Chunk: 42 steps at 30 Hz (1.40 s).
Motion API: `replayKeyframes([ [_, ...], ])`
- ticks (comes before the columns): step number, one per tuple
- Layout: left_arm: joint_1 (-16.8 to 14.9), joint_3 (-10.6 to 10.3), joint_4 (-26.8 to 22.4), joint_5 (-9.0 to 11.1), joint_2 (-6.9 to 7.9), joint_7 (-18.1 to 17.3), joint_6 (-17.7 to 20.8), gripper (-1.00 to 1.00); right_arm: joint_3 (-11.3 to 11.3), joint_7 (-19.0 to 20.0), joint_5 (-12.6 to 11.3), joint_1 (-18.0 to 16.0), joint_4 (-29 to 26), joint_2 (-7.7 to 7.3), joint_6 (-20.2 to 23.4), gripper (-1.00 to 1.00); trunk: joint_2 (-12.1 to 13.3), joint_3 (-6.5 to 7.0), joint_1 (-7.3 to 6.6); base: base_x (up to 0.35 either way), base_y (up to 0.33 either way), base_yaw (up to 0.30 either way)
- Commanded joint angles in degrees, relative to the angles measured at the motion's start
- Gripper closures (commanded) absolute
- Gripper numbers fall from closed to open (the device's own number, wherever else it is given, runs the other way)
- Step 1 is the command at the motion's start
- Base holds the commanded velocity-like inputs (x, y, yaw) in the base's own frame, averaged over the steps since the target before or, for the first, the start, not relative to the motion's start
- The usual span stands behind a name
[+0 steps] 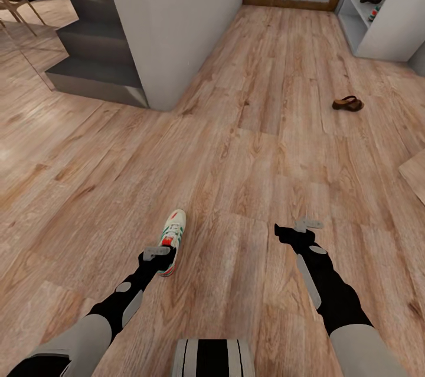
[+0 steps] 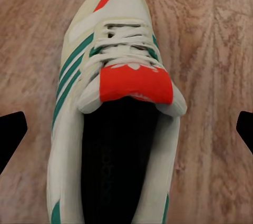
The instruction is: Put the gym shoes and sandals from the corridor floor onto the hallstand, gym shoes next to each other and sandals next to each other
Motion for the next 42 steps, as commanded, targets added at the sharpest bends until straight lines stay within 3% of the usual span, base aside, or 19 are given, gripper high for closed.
replayKeyframes([
  [1,-0.04,-0.16,0.06,0.6,0.01,-0.28,-0.12,-1.0,0.08,-0.38,-0.6,-0.01,-0.09,-0.03,0.23,-1.0,-0.01,-0.07,-0.01,0.0,0.0,0.008],
  [12,-0.04,-0.16,0.08,0.6,0.01,-0.28,-0.09,-1.0,0.08,-0.4,-0.6,-0.01,-0.09,-0.03,0.22,-1.0,-0.16,-3.42,0.27,0.0,0.0,0.001],
  [25,-0.04,-0.14,0.09,0.6,0.01,-0.28,-0.07,-1.0,0.08,-0.39,-0.6,-0.01,-0.1,-0.03,0.22,-1.0,-0.16,-3.93,0.27,0.0,0.0,0.0],
  [33,-0.05,-0.16,0.11,0.6,0.01,-0.28,-0.07,-1.0,0.08,-0.35,-0.6,-0.01,-0.09,-0.03,0.21,-1.0,-0.27,-6.12,0.48,0.0,0.0,0.0],
  [42,-0.04,-0.16,0.1,0.6,0.01,-0.27,-0.08,-1.0,0.08,-0.36,-0.6,-0.01,-0.09,-0.04,0.2,-1.0,-0.27,-6.27,0.48,0.0,0.0,0.0],
])
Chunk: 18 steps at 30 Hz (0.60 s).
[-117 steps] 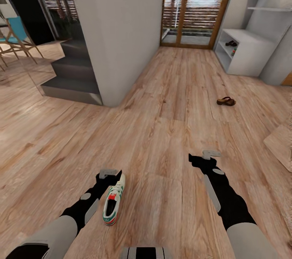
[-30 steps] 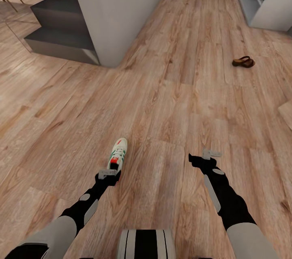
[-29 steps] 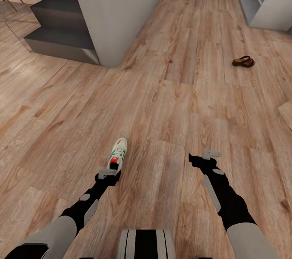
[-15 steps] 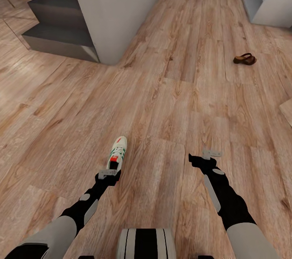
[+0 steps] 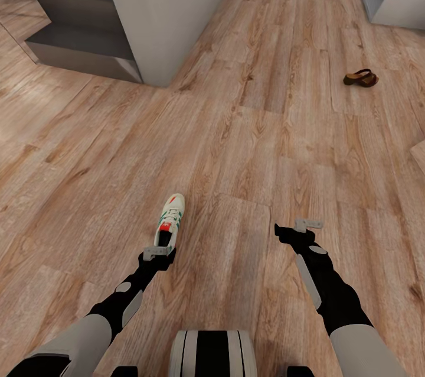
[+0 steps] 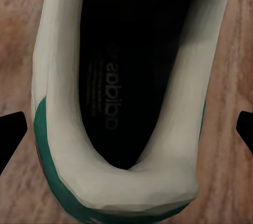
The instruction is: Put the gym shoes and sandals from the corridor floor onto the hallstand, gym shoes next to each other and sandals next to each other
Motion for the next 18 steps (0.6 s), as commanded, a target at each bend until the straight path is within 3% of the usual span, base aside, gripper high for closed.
replayKeyframes([
  [1,-0.05,-0.16,0.09,0.6,0.01,-0.29,-0.11,-1.0,0.08,-0.4,-0.6,-0.01,-0.09,-0.03,0.22,-1.0,-0.01,-0.03,-0.01,0.0,0.0,0.0],
  [5,-0.05,-0.16,0.09,0.6,0.01,-0.29,-0.11,-1.0,0.08,-0.38,-0.6,-0.01,-0.09,-0.02,0.24,-1.0,-0.01,-0.09,-0.01,0.0,0.0,0.0],
  [8,-0.04,-0.16,0.09,0.6,0.01,-0.29,-0.1,-1.0,0.08,-0.37,-0.6,-0.01,-0.09,-0.02,0.23,-1.0,-0.05,-0.93,0.07,0.0,0.0,0.0],
  [18,-0.04,-0.13,0.11,0.6,0.01,-0.29,-0.12,-1.0,0.08,-0.39,-0.6,-0.01,-0.09,-0.02,0.24,-1.0,-0.05,-1.02,0.07,0.0,0.0,0.0],
])
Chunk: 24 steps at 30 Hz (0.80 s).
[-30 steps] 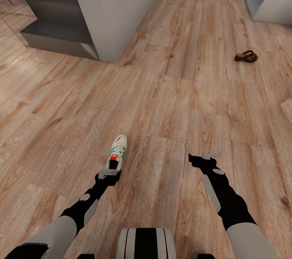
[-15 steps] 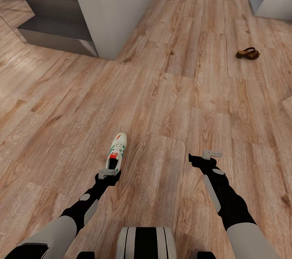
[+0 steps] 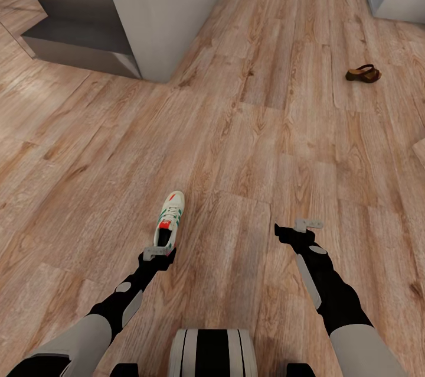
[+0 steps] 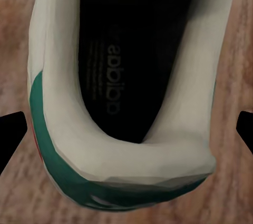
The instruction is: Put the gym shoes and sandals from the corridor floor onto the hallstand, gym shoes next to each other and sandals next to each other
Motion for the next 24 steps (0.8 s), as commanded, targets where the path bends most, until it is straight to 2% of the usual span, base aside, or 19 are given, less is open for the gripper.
replayKeyframes([
  [1,-0.03,-0.16,0.07,0.6,0.01,-0.26,-0.1,-1.0,0.08,-0.38,-0.6,-0.01,-0.09,-0.03,0.23,-1.0,-0.01,-0.03,-0.01,0.0,0.0,0.0],
  [7,-0.03,-0.11,0.07,0.67,0.01,-0.2,-0.1,-1.0,0.08,-0.39,-0.6,-0.01,-0.09,-0.03,0.22,-1.0,-0.01,-0.03,-0.01,0.0,0.0,0.0],
  [8,-0.03,-0.11,0.07,0.68,0.01,-0.2,-0.1,1.0,0.08,-0.38,-0.6,-0.01,-0.09,-0.03,0.22,-1.0,-0.01,-0.03,-0.01,0.0,0.0,0.0],
  [24,-0.04,-0.02,0.07,0.77,0.04,-0.2,-0.1,1.0,0.08,-0.38,-0.6,-0.01,-0.09,-0.04,0.24,-1.0,-0.01,-0.03,-0.01,0.0,0.0,0.0],
])
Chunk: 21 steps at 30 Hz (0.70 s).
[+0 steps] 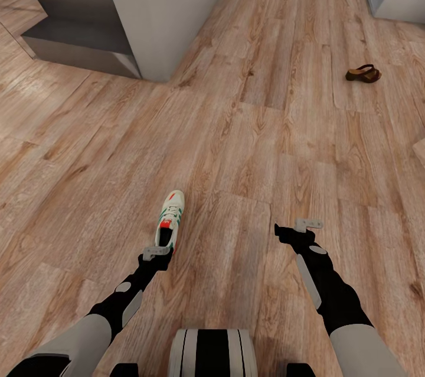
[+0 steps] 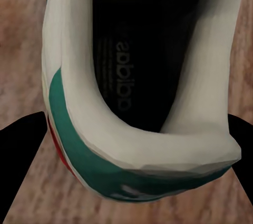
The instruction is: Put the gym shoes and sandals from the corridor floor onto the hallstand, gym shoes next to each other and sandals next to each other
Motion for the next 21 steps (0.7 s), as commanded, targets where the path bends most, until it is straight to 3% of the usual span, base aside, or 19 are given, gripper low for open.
replayKeyframes([
  [1,-0.04,-0.04,0.09,0.55,0.0,-0.22,-0.11,1.0,0.08,-0.4,-0.6,-0.01,-0.09,-0.03,0.21,-1.0,-0.01,-0.03,-0.01,0.0,0.0,0.0],
  [7,-0.05,-0.04,0.08,0.55,0.02,-0.22,-0.11,1.0,0.08,-0.39,-0.6,-0.01,-0.09,-0.03,0.21,-1.0,-0.01,-0.03,-0.01,0.0,0.0,0.0],
  [21,-0.06,-0.04,-0.06,0.55,-0.02,-0.22,-0.11,1.0,0.08,-0.42,-0.6,-0.01,-0.09,-0.02,0.21,-1.0,0.18,3.07,-0.37,0.0,0.0,0.0],
])
